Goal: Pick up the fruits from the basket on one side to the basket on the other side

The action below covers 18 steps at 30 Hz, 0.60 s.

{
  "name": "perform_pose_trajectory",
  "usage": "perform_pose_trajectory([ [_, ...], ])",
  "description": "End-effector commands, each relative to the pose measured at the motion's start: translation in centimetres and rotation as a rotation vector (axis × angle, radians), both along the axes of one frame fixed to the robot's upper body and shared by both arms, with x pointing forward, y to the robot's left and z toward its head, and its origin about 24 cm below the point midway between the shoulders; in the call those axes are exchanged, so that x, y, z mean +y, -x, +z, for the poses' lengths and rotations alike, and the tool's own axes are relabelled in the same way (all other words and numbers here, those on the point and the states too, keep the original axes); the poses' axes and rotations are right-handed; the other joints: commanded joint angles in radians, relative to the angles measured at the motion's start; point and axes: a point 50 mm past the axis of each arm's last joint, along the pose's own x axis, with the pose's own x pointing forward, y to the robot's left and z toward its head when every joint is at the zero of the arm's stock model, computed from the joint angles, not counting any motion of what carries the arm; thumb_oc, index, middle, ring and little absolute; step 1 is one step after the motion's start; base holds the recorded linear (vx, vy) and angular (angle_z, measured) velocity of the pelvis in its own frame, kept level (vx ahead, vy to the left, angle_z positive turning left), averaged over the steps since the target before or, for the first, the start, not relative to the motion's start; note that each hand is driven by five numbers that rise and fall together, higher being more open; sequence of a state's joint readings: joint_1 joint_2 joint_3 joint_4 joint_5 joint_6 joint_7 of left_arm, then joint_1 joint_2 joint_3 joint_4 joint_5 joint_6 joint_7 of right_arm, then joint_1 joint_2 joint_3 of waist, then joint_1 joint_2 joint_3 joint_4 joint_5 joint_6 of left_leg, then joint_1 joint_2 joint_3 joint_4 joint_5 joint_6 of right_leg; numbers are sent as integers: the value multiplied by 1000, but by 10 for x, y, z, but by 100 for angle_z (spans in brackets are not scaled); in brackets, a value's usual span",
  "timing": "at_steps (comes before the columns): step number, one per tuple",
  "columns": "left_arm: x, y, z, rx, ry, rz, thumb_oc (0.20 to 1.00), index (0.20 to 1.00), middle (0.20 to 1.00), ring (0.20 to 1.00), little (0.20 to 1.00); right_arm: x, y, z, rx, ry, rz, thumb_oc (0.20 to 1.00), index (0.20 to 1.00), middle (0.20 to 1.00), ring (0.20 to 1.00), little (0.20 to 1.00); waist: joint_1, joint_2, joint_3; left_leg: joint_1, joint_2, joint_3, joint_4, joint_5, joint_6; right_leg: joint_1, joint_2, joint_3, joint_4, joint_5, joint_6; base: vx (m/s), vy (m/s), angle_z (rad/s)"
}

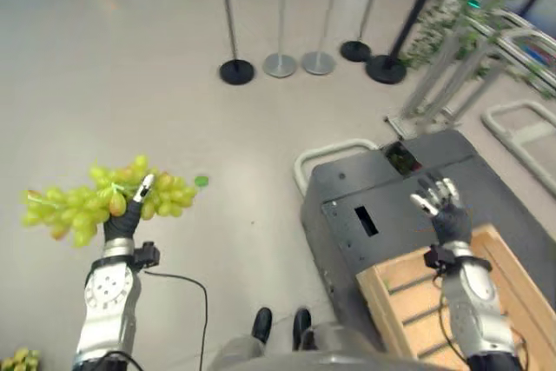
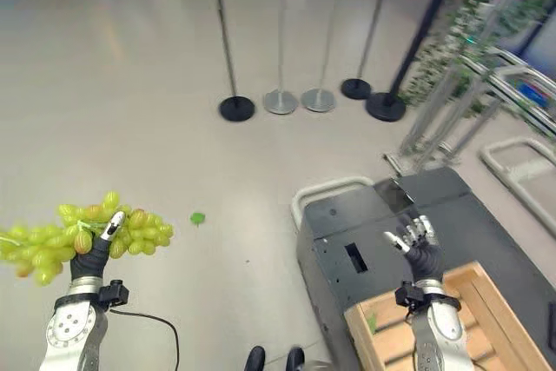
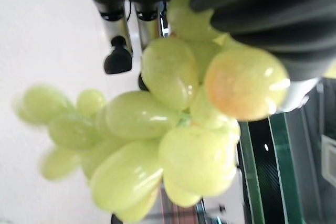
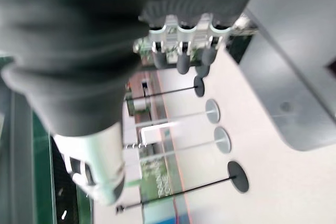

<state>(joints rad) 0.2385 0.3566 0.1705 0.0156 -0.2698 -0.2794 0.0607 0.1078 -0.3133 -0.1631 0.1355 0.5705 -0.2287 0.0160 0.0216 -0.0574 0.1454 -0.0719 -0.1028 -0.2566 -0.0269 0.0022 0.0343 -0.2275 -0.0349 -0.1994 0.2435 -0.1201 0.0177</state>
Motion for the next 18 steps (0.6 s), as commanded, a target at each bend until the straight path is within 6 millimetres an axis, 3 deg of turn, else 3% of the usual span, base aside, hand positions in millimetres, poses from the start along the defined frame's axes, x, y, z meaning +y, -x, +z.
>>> perform_pose_trajectory([
  [1, -1, -10, 37, -198, -19, -51, 200, 200, 200, 200, 200, -18, -17, 45, -203, 47, -49, 1000, 1000, 1000, 1000, 1000, 13, 38, -41, 118, -19, 7, 122, -126, -67, 146, -64, -32, -296, 218, 102, 123, -243, 114],
  [4, -4, -9, 36, -181, -33, -80, 200, 200, 200, 200, 200, -26, -14, 51, -225, 57, -78, 1000, 1000, 1000, 1000, 1000, 18, 50, -35, 119, 6, -8, 117, -108, -93, 177, -82, -57, -306, 217, 101, 139, -219, 95],
  [5, -7, -9, 33, -178, -5, -92, 200, 200, 200, 200, 200, -32, -10, 54, -233, 72, -93, 1000, 1000, 1000, 1000, 1000, 15, 63, -28, 113, 32, -21, 114, -78, -127, 200, -108, -91, -293, 198, 99, 94, -180, 83],
  [10, -12, -5, 31, -172, 6, -112, 200, 200, 200, 200, 200, -32, -6, 62, -255, 100, -61, 1000, 1000, 1000, 1000, 1000, 18, 86, -12, 109, 66, -77, 108, -14, -169, 252, -122, -154, -270, 144, 83, 74, -158, 84],
  [11, -14, -6, 32, -180, 15, -117, 200, 200, 200, 200, 200, -30, -5, 65, -275, 94, -44, 1000, 1000, 1000, 1000, 1000, 16, 91, -7, 87, 73, -52, 96, 1, -172, 263, -143, -183, -261, 137, 89, -29, -35, 35],
  [12, -16, -6, 31, -176, 27, -120, 200, 200, 200, 200, 200, -29, -4, 67, -283, 95, -34, 1000, 1000, 1000, 1000, 1000, 8, 92, -1, 56, 86, 17, 79, 14, -166, 282, -164, -215, -261, 136, 98, -60, -29, 65],
  [14, -19, -10, 33, -189, 33, -135, 200, 200, 200, 200, 200, -23, -6, 74, -298, 138, 22, 1000, 1000, 1000, 1000, 1000, -25, 85, 9, 29, 127, 237, 81, 21, -146, 297, -196, -265, -262, 148, 107, -106, -69, 105],
  [15, -21, -13, 36, -202, 22, -153, 200, 200, 200, 200, 200, -16, -8, 78, -301, 179, 69, 1000, 1000, 1000, 1000, 1000, -29, 77, 12, 39, 133, 303, 124, -14, -128, 297, -211, -281, -261, 155, 105, -132, -89, 111],
  [17, -23, -14, 42, -230, 21, -177, 200, 200, 200, 200, 200, -10, -8, 77, -284, 220, 124, 1000, 1000, 1000, 1000, 1000, -25, 78, 8, 59, 142, 346, 193, -53, -125, 295, -227, -316, -243, 153, 94, -88, -70, 57],
  [18, -23, -15, 43, -242, 34, -183, 200, 200, 200, 200, 200, -6, -7, 77, -286, 219, 151, 1000, 1000, 1000, 1000, 1000, -25, 80, -3, 91, 170, 370, 207, -64, -135, 300, -226, -328, -235, 135, 95, -11, -49, 13],
])
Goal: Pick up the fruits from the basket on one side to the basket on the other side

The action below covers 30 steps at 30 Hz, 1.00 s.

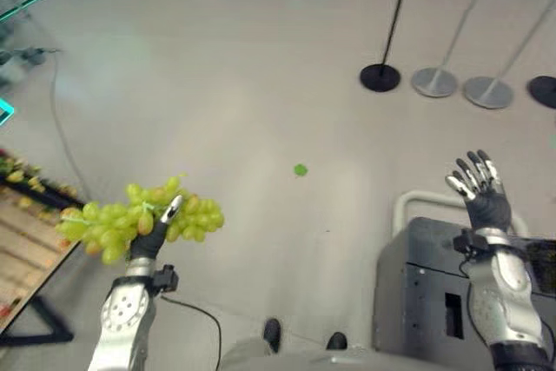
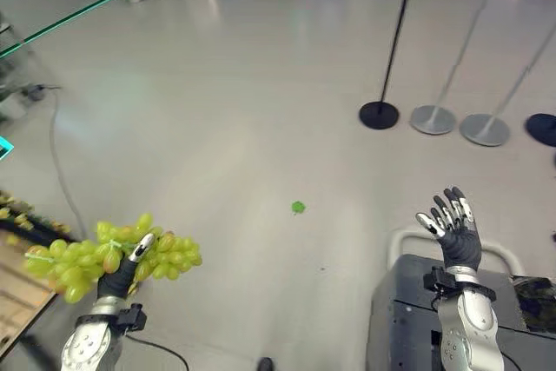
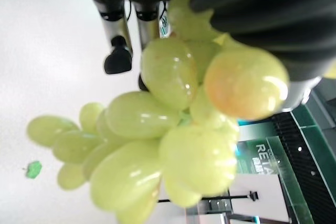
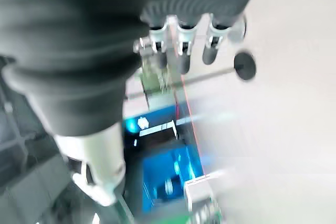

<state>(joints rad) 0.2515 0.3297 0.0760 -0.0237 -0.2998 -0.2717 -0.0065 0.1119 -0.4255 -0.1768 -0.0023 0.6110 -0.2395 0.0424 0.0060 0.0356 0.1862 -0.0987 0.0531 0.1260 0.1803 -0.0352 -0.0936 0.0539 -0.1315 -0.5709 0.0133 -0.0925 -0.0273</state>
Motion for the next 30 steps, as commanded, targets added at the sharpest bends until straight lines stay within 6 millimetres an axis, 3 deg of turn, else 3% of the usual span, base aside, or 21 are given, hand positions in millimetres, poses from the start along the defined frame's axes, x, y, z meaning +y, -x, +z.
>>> perform_pose_trajectory([
  [1, 7, -12, 49, -257, -15, -24, 200, 200, 200, 200, 200, 4, -3, 31, -137, 118, 82, 1000, 1000, 1000, 1000, 1000, -11, -11, -42, 121, 18, -15, 3, -31, -10, 23, -126, 42, -2, 102, 139, -72, -9, 37],
  [3, 6, -14, 54, -285, 4, -42, 200, 200, 200, 200, 200, 13, 1, 28, -139, 118, 128, 1000, 1000, 1000, 1000, 1000, -16, -18, -64, 168, 91, 88, -28, 6, -26, 15, -147, -45, 16, 109, 138, -139, 44, 91],
  [4, 7, -14, 54, -284, 4, -42, 200, 200, 200, 200, 200, 14, 1, 28, -138, 117, 129, 1000, 1000, 1000, 1000, 1000, -20, -19, -65, 169, 91, 85, -34, 10, -28, 17, -147, -49, 15, 109, 138, -120, 110, 168],
  [5, 5, -17, 58, -298, 5, -62, 200, 200, 200, 200, 200, 19, 4, 27, -139, 121, 158, 1000, 1000, 1000, 1000, 1000, -34, -22, -81, 173, 152, 168, -83, 61, -48, 13, -158, -106, 23, 114, 144, -112, 132, 173],
  [7, 3, -19, 61, -306, 8, -74, 200, 200, 200, 200, 200, 25, 4, 25, -126, 140, 197, 1000, 1000, 1000, 1000, 1000, -24, -27, -86, 165, 178, 220, -121, 72, -51, 19, -170, -169, 23, 123, 148, -165, 158, 196],
  [11, 0, -19, 60, -294, -17, -100, 200, 200, 200, 200, 200, 25, 3, 19, -102, 144, 176, 1000, 1000, 1000, 1000, 1000, -14, -37, -90, 149, 165, 250, -177, 68, -35, 29, -187, -251, 13, 160, 166, -110, 188, 151],
  [13, 8, -12, 60, -286, -63, -68, 200, 200, 200, 200, 200, 34, -4, 11, -87, 90, 175, 1000, 1000, 1000, 1000, 1000, 27, -64, -78, 151, 124, 223, -191, 42, -11, 28, -199, -279, 21, 204, 192, -62, 275, 113],
  [17, 22, -9, 64, -283, -127, -4, 200, 200, 200, 200, 200, 50, -15, 7, -94, 23, 199, 1000, 1000, 1000, 1000, 1000, 67, -109, -48, 137, 102, 217, -182, 27, 3, 2, -200, -284, 26, 225, 211, -64, 177, 51],
  [18, 24, -6, 64, -277, -135, 10, 200, 200, 200, 200, 200, 54, -17, 2, -81, -2, 192, 1000, 1000, 1000, 1000, 1000, 86, -132, -39, 137, 81, 206, -174, 7, 14, -19, -199, -272, 25, 249, 224, -40, 267, 32],
  [21, 29, -2, 65, -276, -160, 36, 200, 200, 200, 200, 200, 57, -20, 0, -80, -34, 176, 1000, 1000, 1000, 1000, 1000, 103, -152, -29, 138, 54, 206, -165, -10, 27, -35, -198, -254, 26, 281, 244, -19, 334, 27],
  [22, 34, 1, 68, -280, -196, 60, 200, 200, 200, 200, 200, 61, -21, -5, -66, -51, 177, 1000, 1000, 1000, 1000, 1000, 118, -165, -19, 134, 21, 196, -156, -21, 38, -59, -180, -228, 22, 295, 254, 1, 248, 9],
  [23, 34, 1, 68, -280, -198, 61, 200, 200, 200, 200, 200, 61, -22, -5, -66, -52, 177, 1000, 1000, 1000, 1000, 1000, 119, -167, -19, 133, 20, 197, -154, -23, 39, -60, -180, -227, 21, 297, 255, 19, 463, 13],
  [24, 35, -1, 69, -283, -189, 73, 200, 200, 200, 200, 200, 60, -23, -5, -61, -44, 164, 1000, 1000, 1000, 1000, 1000, 116, -171, -12, 129, -20, 173, -138, -37, 48, -95, -146, -172, 9, 295, 261, 44, 352, 13],
  [27, 34, -4, 68, -283, -184, 70, 200, 200, 200, 200, 200, 57, -22, -6, -55, -35, 146, 1000, 1000, 1000, 1000, 1000, 110, -151, -10, 128, -52, 131, -136, -52, 58, -132, -118, -120, -22, 288, 260, 80, 367, 47],
  [28, 31, -7, 65, -279, -174, 63, 200, 200, 200, 200, 200, 50, -17, -8, -46, -28, 116, 1000, 1000, 1000, 1000, 1000, 67, -133, -5, 131, -84, 73, -141, -42, 74, -187, -101, -22, -50, 285, 235, 134, 308, 64],
  [29, 29, -11, 64, -275, -165, 55, 200, 200, 200, 200, 200, 44, -12, -10, -36, -19, 98, 1000, 1000, 1000, 1000, 1000, 29, -119, -8, 136, -89, 19, -147, -44, 78, -207, -87, 85, -66, 274, 232, 122, 310, 74],
  [30, 28, -11, 64, -275, -165, 54, 200, 200, 200, 200, 200, 44, -12, -10, -36, -18, 98, 1000, 1000, 1000, 1000, 1000, 26, -120, -9, 132, -92, 16, -148, -40, 79, -210, -91, 82, -66, 275, 232, 155, 153, 169],
])
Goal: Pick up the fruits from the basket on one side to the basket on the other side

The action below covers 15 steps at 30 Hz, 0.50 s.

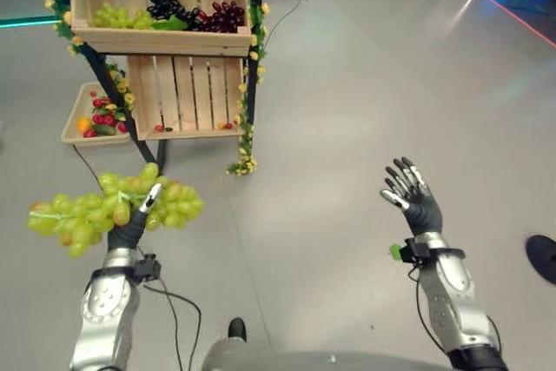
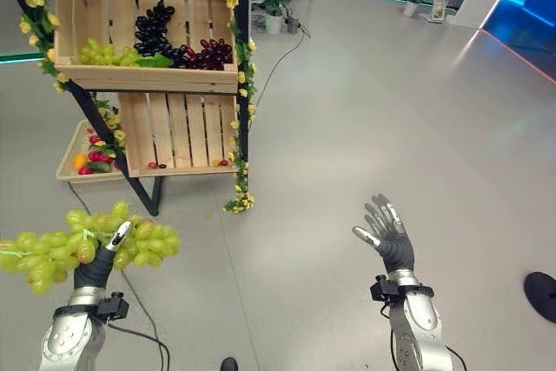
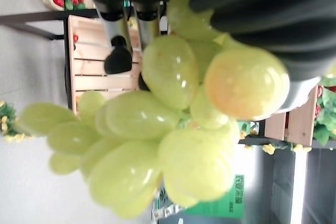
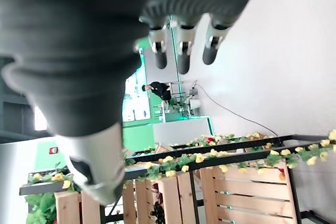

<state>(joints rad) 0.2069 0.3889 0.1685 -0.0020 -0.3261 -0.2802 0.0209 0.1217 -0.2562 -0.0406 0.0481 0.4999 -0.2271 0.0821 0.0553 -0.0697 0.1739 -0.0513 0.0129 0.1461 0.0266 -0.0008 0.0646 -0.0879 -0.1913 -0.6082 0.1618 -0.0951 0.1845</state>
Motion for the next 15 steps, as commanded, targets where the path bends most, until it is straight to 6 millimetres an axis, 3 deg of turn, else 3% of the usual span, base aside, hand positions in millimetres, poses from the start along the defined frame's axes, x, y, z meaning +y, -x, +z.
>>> perform_pose_trajectory([
  [1, -2, -5, 41, -189, -115, -51, 200, 200, 200, 200, 200, -17, -7, 28, -134, 46, -60, 1000, 1000, 1000, 1000, 1000, -35, 5, 0, 97, -42, -31, 0, -90, -78, -42, -54, 141, -202, 283, 21, 70, 81, 179],
  [4, 1, -2, 38, -171, -126, -33, 200, 200, 200, 200, 200, -16, -7, 26, -121, 44, -62, 1000, 1000, 1000, 1000, 1000, -36, -3, -8, 112, -59, -30, -20, -78, -66, -32, -42, 111, -167, 280, 13, 174, 213, 117],
  [6, -2, -3, 35, -155, -119, -46, 200, 200, 200, 200, 200, -22, -3, 19, -93, 39, -80, 1000, 1000, 1000, 1000, 1000, -55, -16, -17, 137, -103, -65, -34, -86, -52, -67, 72, 147, -81, 224, -7, 240, 243, 19],
  [8, -7, -6, 33, -152, -105, -67, 200, 200, 200, 200, 200, -25, -2, 19, -89, 42, -80, 1000, 1000, 1000, 1000, 1000, -69, -20, -24, 140, -130, -98, -35, -89, -48, -95, 149, 155, -45, 184, -23, 189, 183, 15],
  [9, -10, -8, 33, -151, -101, -74, 200, 200, 200, 200, 200, -27, -1, 19, -89, 42, -82, 1000, 1000, 1000, 1000, 1000, -74, -20, -25, 145, -143, -117, -42, -88, -42, -120, 180, 134, -9, 179, -32, 112, 96, 6],
  [10, -10, -8, 33, -152, -101, -74, 200, 200, 200, 200, 200, -27, -1, 19, -89, 42, -83, 1000, 1000, 1000, 1000, 1000, -77, -21, -27, 141, -145, -120, -43, -83, -41, -124, 176, 131, -8, 181, -32, 198, 64, 21],
  [11, -14, -13, 35, -163, -98, -87, 200, 200, 200, 200, 200, -27, -2, 20, -95, 37, -83, 1000, 1000, 1000, 1000, 1000, -85, -21, -28, 151, -162, -149, -55, -84, -29, -173, 208, 87, 38, 177, -50, 142, 23, 18],
  [14, -19, -17, 36, -172, -86, -101, 200, 200, 200, 200, 200, -30, -1, 20, -88, 60, -90, 1000, 1000, 1000, 1000, 1000, -105, -7, -37, 185, -155, -191, -59, -107, -24, -204, 186, 41, 69, 164, -58, 368, -114, 0],
  [15, -24, -21, 37, -185, -69, -116, 200, 200, 200, 200, 200, -32, -1, 22, -93, 75, -99, 1000, 1000, 1000, 1000, 1000, -116, 16, -44, 223, -130, -216, -50, -138, -36, -193, 146, 32, 42, 125, -85, 253, -137, 29],
])
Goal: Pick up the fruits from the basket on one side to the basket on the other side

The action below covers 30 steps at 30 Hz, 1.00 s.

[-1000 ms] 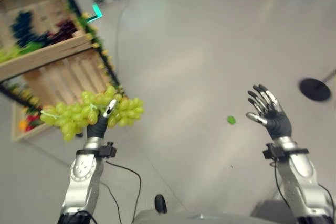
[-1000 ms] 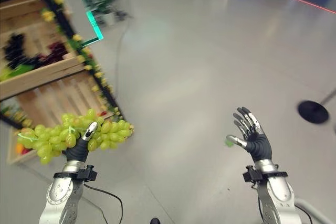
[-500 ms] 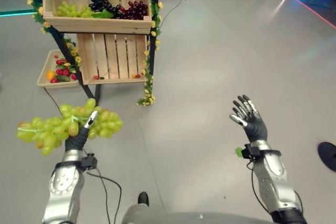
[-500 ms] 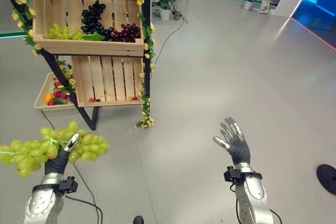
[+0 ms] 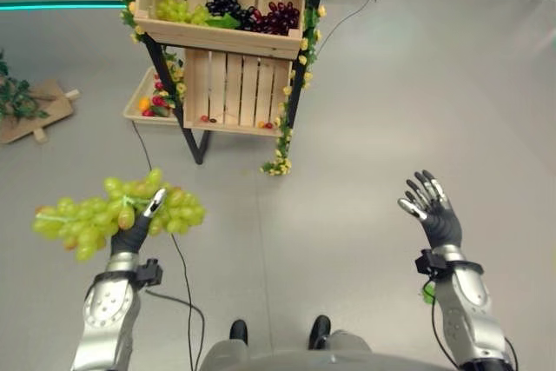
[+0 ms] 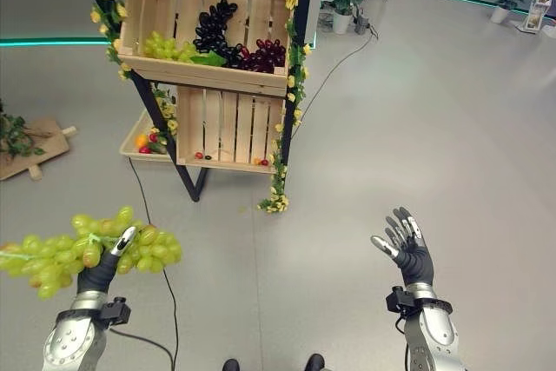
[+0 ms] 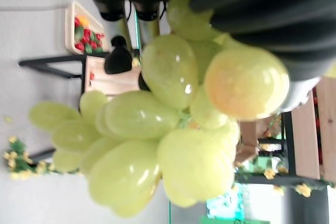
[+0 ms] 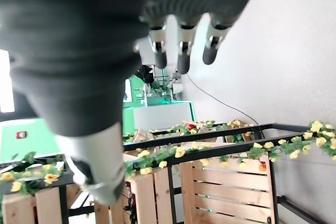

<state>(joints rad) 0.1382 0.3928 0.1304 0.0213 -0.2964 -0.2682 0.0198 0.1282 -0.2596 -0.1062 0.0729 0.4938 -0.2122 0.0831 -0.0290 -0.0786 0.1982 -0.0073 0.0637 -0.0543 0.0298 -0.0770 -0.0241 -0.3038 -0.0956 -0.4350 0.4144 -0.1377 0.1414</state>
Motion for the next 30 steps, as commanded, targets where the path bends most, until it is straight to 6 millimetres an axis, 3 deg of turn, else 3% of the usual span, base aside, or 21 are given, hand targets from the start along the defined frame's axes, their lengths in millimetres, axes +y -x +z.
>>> perform_pose_trajectory([
  [1, -14, -5, 33, -172, -43, -70, 200, 200, 200, 200, 200, -15, -5, 26, -120, 67, -32, 1000, 1000, 1000, 1000, 1000, -33, 27, -67, 180, -180, -18, -53, -63, 52, 24, 50, -143, -210, 165, -43, 567, -257, 81],
  [2, -17, -7, 30, -171, -16, -82, 200, 200, 200, 200, 200, -19, -6, 31, -130, 90, -47, 1000, 1000, 1000, 1000, 1000, -47, 54, -86, 218, -149, -19, -23, -80, 25, 53, 24, -122, -246, 139, -65, 324, -125, 93],
  [4, -18, -7, 29, -174, 8, -82, 200, 200, 200, 200, 200, -20, -6, 31, -132, 92, -50, 1000, 1000, 1000, 1000, 1000, -50, 75, -84, 227, -127, -18, 8, -73, 4, 66, 4, -115, -238, 133, -71, 366, -150, 53],
  [5, -20, -7, 28, -173, 19, -86, 200, 200, 200, 200, 200, -19, -6, 33, -138, 98, -43, 1000, 1000, 1000, 1000, 1000, -58, 88, -84, 222, -116, -14, 55, -35, -30, 88, -12, -96, -256, 130, -71, 504, -244, 34],
  [6, -21, -7, 27, -178, 32, -91, 200, 200, 200, 200, 200, -19, -8, 36, -135, 166, -27, 1000, 1000, 1000, 1000, 1000, -53, 116, -68, 184, -95, 2, 189, 100, -121, 149, -43, -82, -278, 138, -76, 459, -254, 38],
  [7, -21, -7, 27, -180, 38, -95, 200, 200, 200, 200, 200, -18, -9, 37, -135, 165, -23, 1000, 1000, 1000, 1000, 1000, -47, 113, -54, 146, -95, 6, 261, 145, -140, 178, -49, -64, -294, 141, -80, 335, -186, 32],
  [10, -18, -5, 28, -180, 19, -95, 200, 200, 200, 200, 200, -18, -9, 38, -137, 172, -12, 1000, 1000, 1000, 1000, 1000, -37, 92, -41, 71, -75, 42, 387, 195, -156, 238, -47, -19, -333, 141, -86, 374, -306, -17],
  [11, -16, -3, 26, -167, 19, -97, 200, 200, 200, 200, 200, -19, -8, 36, -133, 152, -13, 1000, 1000, 1000, 1000, 1000, -28, 73, -33, -3, -54, 102, 509, 232, -168, 295, -71, -3, -362, 131, -96, 257, -197, -6],
  [12, -16, -3, 26, -167, 19, -97, 200, 200, 200, 200, 200, -19, -8, 36, -133, 152, -13, 1000, 1000, 1000, 1000, 1000, -28, 72, -35, -5, -55, 102, 508, 233, -168, 294, -72, -3, -362, 131, -96, 517, -393, 7],
  [13, -14, -1, 23, -151, 27, -92, 200, 200, 200, 200, 200, -20, -8, 39, -138, 167, -11, 1000, 1000, 1000, 1000, 1000, -25, 48, -21, -62, -10, 184, 595, 214, -156, 341, -98, 5, -395, 121, -102, 259, -192, -4],
  [14, -13, 0, 23, -151, 26, -91, 200, 200, 200, 200, 200, -20, -8, 39, -137, 167, -11, 1000, 1000, 1000, 1000, 1000, -23, 49, -20, -62, -7, 187, 601, 210, -155, 343, -95, 8, -397, 122, -102, 480, -265, 0],
  [15, -15, 2, 23, -153, 39, -99, 200, 200, 200, 200, 200, -22, -6, 39, -133, 167, -26, 1000, 1000, 1000, 1000, 1000, 5, 47, -3, -155, 1, 207, 579, 161, -148, 392, -96, 19, -447, 118, -90, 346, -66, -8],
  [18, -15, 5, 18, -135, 52, -84, 200, 200, 200, 200, 200, -23, -8, 39, -130, 175, -31, 1000, 1000, 1000, 1000, 1000, 45, 64, -12, -227, -38, 203, 332, 117, -114, 431, -85, 37, -498, 124, -49, 431, 41, -22],
  [19, -14, 7, 14, -123, 51, -71, 200, 200, 200, 200, 200, -22, -9, 38, -124, 175, -26, 1000, 1000, 1000, 1000, 1000, 60, 78, -19, -224, -45, 181, 165, 144, -108, 440, -70, 55, -502, 116, -34, 297, 110, -39],
  [20, -14, 7, 14, -123, 52, -71, 200, 200, 200, 200, 200, -22, -9, 38, -124, 176, -26, 1000, 1000, 1000, 1000, 1000, 61, 77, -21, -217, -49, 183, 146, 157, -106, 437, -73, 56, -502, 119, -33, 463, 150, -63],
  [21, -15, 10, 8, -99, 58, -57, 200, 200, 200, 200, 200, -18, -13, 35, -109, 194, 8, 1000, 1000, 1000, 1000, 1000, 94, 91, -39, -230, -33, 119, -59, 232, -107, 474, -60, 85, -502, 104, -3, 302, 83, -69],
  [23, -14, 12, 6, -89, 44, -46, 200, 200, 200, 200, 200, -16, -17, 34, -103, 203, 12, 1000, 1000, 1000, 1000, 1000, 110, 88, -38, -248, -22, 82, -97, 268, -126, 488, -65, 99, -502, 99, 8, 322, 112, -83],
  [26, -6, 18, 5, -83, 37, -16, 200, 200, 200, 200, 200, -8, -26, 41, -138, 186, 45, 1000, 1000, 1000, 1000, 1000, 119, 108, -62, -206, 10, 139, -108, 273, -131, 462, -67, 121, -502, 102, 34, 225, 238, -97],
  [27, -4, 14, 12, -116, 24, -16, 200, 200, 200, 200, 200, -1, -32, 47, -169, 178, 66, 1000, 1000, 1000, 1000, 1000, 124, 99, -69, -188, 4, 167, -96, 248, -118, 423, -104, 125, -502, 115, 53, 32, 168, -107],
  [28, -4, 14, 12, -116, 24, -16, 200, 200, 200, 200, 200, -1, -32, 47, -169, 178, 66, 1000, 1000, 1000, 1000, 1000, 125, 98, -70, -188, 4, 168, -96, 248, -118, 422, -104, 126, -502, 116, 53, 59, 361, -94],
  [30, -4, 8, 20, -144, 2, -32, 200, 200, 200, 200, 200, 4, -36, 51, -186, 177, 81, 1000, 1000, 1000, 1000, 1000, 127, 87, -76, -197, -25, 201, -42, 180, -81, 364, -207, 120, -502, 201, 105, 44, 320, -55],
])
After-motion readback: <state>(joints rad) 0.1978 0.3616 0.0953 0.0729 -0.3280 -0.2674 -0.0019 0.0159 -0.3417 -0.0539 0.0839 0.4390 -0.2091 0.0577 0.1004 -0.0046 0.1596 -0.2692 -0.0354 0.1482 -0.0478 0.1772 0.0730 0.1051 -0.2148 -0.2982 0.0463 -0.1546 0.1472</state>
